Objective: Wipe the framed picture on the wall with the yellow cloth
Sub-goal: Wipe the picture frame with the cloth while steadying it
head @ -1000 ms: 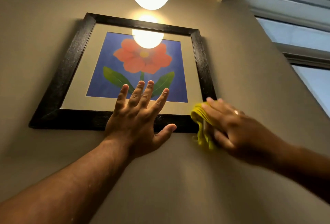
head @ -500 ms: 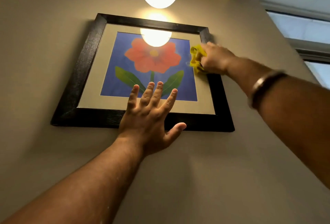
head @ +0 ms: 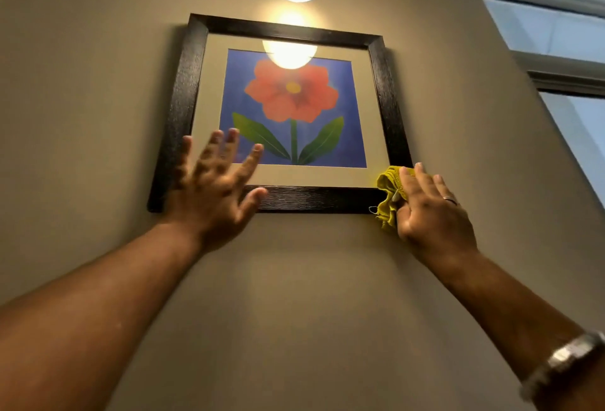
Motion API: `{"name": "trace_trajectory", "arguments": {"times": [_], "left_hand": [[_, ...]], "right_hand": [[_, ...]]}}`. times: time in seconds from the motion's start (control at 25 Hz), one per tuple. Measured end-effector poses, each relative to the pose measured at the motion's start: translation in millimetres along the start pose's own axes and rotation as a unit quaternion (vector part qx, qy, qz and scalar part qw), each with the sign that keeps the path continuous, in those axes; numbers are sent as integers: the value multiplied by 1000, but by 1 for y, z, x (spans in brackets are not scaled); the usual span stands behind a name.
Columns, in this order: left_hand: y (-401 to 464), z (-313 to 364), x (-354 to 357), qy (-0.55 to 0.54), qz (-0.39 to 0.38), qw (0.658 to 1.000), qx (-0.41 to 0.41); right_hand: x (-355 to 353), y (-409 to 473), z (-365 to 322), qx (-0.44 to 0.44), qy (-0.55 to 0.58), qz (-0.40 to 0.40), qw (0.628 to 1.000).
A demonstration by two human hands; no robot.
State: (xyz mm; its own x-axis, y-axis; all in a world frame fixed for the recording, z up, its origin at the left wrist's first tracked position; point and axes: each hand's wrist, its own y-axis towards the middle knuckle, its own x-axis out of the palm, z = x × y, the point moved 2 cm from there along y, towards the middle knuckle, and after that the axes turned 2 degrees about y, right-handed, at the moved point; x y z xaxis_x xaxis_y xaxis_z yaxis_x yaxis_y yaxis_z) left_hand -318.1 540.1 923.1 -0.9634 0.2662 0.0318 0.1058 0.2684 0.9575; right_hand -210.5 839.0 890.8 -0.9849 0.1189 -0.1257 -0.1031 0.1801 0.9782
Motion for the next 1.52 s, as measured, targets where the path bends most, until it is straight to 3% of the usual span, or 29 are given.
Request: {"name": "trace_trajectory", "arguments": {"times": [0.12,0.16,0.28,0.36,0.44,0.6,0.64,0.76,0.84,0.96,1.04,1.16,1.28,1.4,1.52], "left_hand": [[-24,-56,-3,-17,-64,997,-42],[-26,-60,-1,-34,-69,996,-50],[-26,-57,3,-70,-53,995,-47],[-27,-61,3,-67,-46,996,-34],[-27,-63,6,-69,-37,996,-33],[-28,-58,6,-85,-22,995,-38],[-29,-57,5,-87,-19,995,-38],[-29,-56,6,-82,-4,996,-34],[-30,-57,8,-74,5,997,-34],[-28,-58,8,-64,3,998,-27],[-29,-58,8,-49,-9,998,-36],[-29,-57,8,-26,-33,998,-57],[-28,-55,2,-2,-64,996,-62],[-27,-51,-6,21,-108,991,-75],[-22,-49,-12,84,-155,981,-85]], "right_hand": [[2,-13,-40,93,1,35,995],[5,-15,-70,81,15,46,996],[29,-25,-173,-100,83,23,991],[41,-35,-198,-182,92,5,979],[37,-27,-158,-192,61,8,979],[10,-13,-21,54,47,35,997],[7,-16,-8,69,50,26,996],[12,-7,-5,-7,56,-5,998],[-2,51,-11,-52,37,-23,998],[-40,178,-32,-26,4,-78,997],[-50,216,-50,-2,2,-88,996],[-36,175,-40,-43,5,-58,997],[-13,52,1,-101,22,-69,992],[-12,-3,16,-148,-7,-139,979],[-28,16,24,-165,72,-246,952]]}}
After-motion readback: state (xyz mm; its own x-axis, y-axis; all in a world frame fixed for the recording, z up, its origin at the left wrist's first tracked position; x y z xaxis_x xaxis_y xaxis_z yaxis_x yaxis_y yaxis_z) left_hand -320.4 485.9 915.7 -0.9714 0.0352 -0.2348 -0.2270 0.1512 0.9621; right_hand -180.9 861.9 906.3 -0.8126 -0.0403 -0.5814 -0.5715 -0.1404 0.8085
